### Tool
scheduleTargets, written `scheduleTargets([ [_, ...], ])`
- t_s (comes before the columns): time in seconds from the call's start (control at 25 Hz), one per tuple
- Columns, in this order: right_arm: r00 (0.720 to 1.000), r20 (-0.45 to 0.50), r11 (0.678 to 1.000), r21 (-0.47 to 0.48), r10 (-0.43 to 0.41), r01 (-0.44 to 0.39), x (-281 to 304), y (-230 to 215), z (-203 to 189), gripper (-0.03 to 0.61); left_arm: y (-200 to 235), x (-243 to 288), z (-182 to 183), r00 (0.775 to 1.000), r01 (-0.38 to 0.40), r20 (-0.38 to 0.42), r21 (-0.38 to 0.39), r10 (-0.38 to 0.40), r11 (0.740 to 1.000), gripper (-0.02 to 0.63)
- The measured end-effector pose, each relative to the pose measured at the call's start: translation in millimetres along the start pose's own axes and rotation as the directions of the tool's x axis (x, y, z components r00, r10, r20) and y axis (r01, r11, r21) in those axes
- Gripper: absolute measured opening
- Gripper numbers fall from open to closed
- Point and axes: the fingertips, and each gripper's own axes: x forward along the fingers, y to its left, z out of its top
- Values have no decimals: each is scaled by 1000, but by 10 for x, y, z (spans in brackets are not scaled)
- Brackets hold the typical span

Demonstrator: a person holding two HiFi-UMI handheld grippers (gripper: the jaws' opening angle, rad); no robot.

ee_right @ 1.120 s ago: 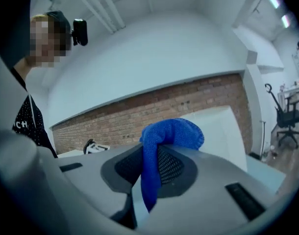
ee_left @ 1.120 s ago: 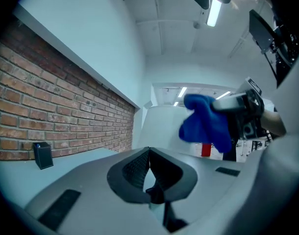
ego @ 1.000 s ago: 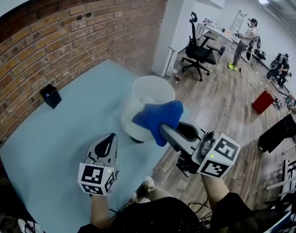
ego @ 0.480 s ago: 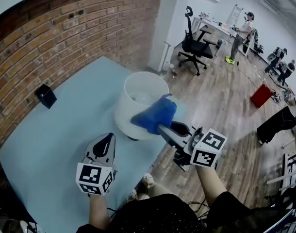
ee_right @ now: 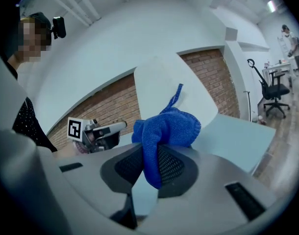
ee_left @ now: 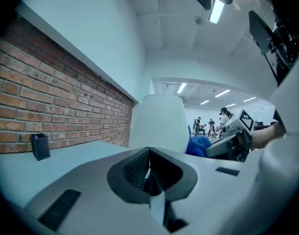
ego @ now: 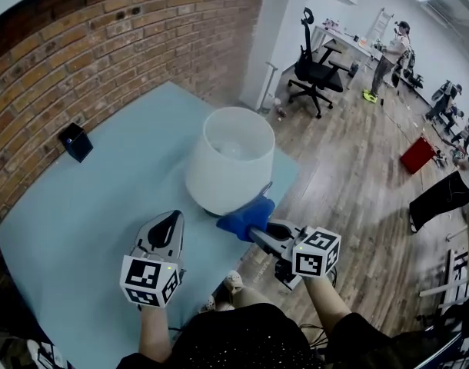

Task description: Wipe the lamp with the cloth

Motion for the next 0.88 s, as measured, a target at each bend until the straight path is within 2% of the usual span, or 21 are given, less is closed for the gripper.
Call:
scheduleTargets([
  [0.12, 995, -96, 999, 32, 33, -30, 89, 133, -458, 60, -2, -15, -44, 1000, -10, -3, -3, 10, 1000, 9],
  [0.2, 991, -115, 997, 47, 62, -57, 214, 223, -669, 59, 13, -15, -99, 1000, -22, -10, 6, 22, 1000, 9],
  [0.28, 995, -71, 996, 42, 77, -74, 365, 276, -743, 60, 33, -5, -199, 999, -35, -24, 41, 36, 999, 9],
  [0.36, 998, 14, 998, 7, 62, -62, 518, 272, -706, 60, 56, -2, -308, 998, -49, -31, 81, 51, 996, 9],
  [0.48, 994, 109, 989, -143, -9, 25, 756, 154, -573, 59, 112, -2, -445, 997, -68, -30, 83, 71, 994, 9],
  [0.56, 985, 164, 947, -304, -52, 101, 905, 51, -472, 60, 150, -13, -529, 996, -81, -37, 75, 84, 994, 9],
  [0.64, 971, 226, 887, -431, -73, 167, 1004, -39, -362, 59, 163, -25, -605, 995, -88, -49, 81, 92, 993, 9],
  [0.8, 944, 298, 784, -548, -144, 292, 1154, -263, -188, 59, 212, -7, -715, 992, -109, -54, 77, 113, 991, 9],
  [0.88, 928, 329, 747, -569, -177, 344, 1220, -356, -113, 60, 242, 11, -715, 991, -121, -51, 66, 124, 991, 9],
])
